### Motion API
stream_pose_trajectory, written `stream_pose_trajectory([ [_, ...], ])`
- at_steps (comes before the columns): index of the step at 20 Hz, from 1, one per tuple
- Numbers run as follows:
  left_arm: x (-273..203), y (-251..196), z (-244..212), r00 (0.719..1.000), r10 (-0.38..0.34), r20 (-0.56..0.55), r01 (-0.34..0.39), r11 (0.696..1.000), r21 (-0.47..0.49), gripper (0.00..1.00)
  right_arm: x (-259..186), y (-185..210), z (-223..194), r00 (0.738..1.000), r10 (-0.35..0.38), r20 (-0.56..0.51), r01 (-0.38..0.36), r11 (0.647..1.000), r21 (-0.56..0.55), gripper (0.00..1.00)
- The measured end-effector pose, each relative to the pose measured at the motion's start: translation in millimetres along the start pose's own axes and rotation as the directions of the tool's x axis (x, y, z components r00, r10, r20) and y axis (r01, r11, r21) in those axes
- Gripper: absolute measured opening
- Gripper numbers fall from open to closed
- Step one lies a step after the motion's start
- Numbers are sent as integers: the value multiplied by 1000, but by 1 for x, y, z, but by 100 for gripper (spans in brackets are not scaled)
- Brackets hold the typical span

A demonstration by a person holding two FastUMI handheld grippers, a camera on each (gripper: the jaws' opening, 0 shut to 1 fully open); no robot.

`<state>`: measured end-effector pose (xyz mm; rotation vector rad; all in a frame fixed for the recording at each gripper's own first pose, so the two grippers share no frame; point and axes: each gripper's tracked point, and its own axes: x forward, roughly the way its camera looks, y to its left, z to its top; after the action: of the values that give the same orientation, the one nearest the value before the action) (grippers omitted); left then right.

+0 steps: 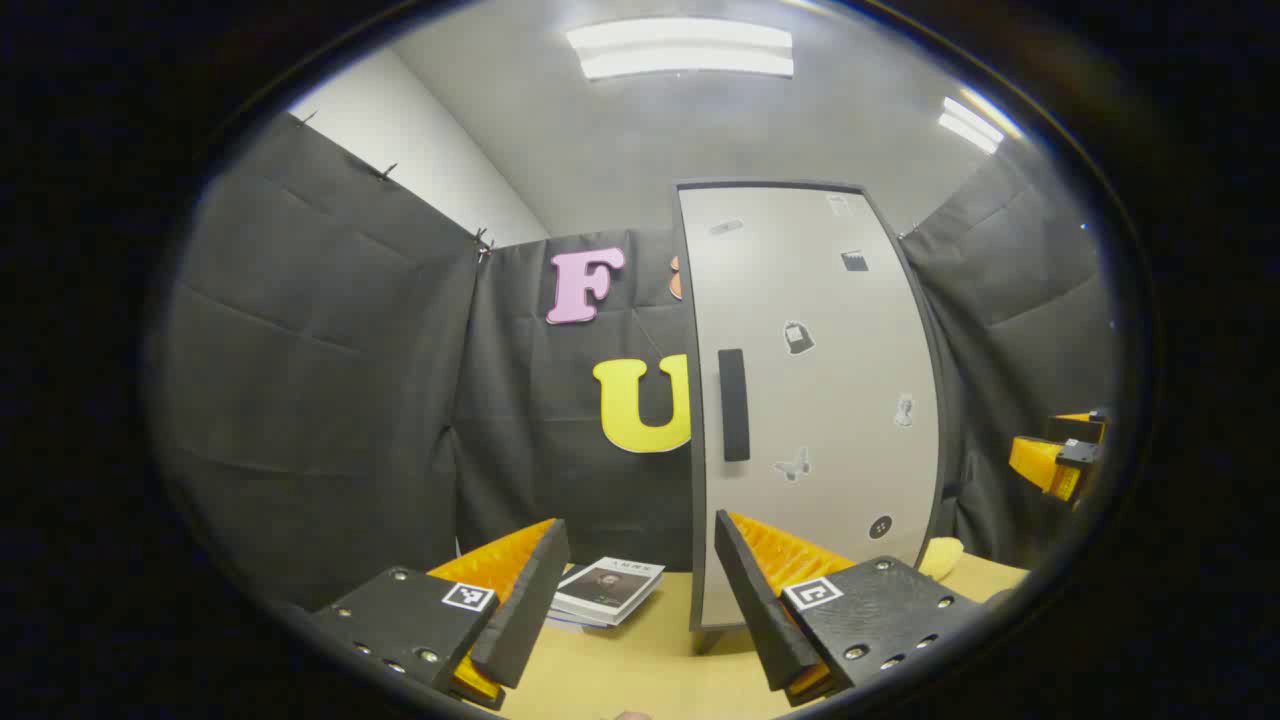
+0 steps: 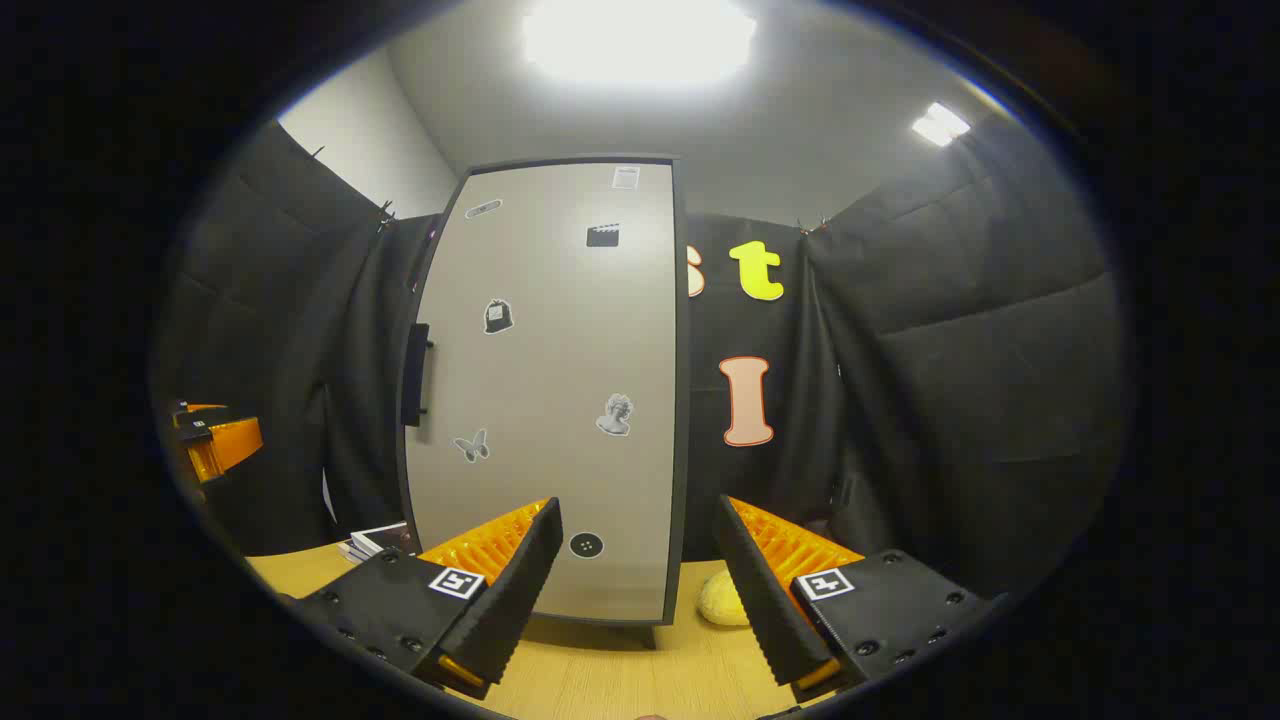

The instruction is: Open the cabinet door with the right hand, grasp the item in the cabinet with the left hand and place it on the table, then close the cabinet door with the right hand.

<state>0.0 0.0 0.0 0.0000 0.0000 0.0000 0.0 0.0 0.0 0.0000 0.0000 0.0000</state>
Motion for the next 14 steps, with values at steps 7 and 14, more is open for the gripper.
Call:
stream_pose_trajectory([
  [7, 0, 1, -2, 1000, -8, -20, 8, 1000, 12, 89, -2, -9, -1, 1000, -17, -14, 17, 1000, 25, 97],
  [14, -4, 6, 3, 1000, -4, -8, 4, 1000, 27, 89, 0, 1, 0, 999, 6, -33, -5, 999, 32, 97],
])
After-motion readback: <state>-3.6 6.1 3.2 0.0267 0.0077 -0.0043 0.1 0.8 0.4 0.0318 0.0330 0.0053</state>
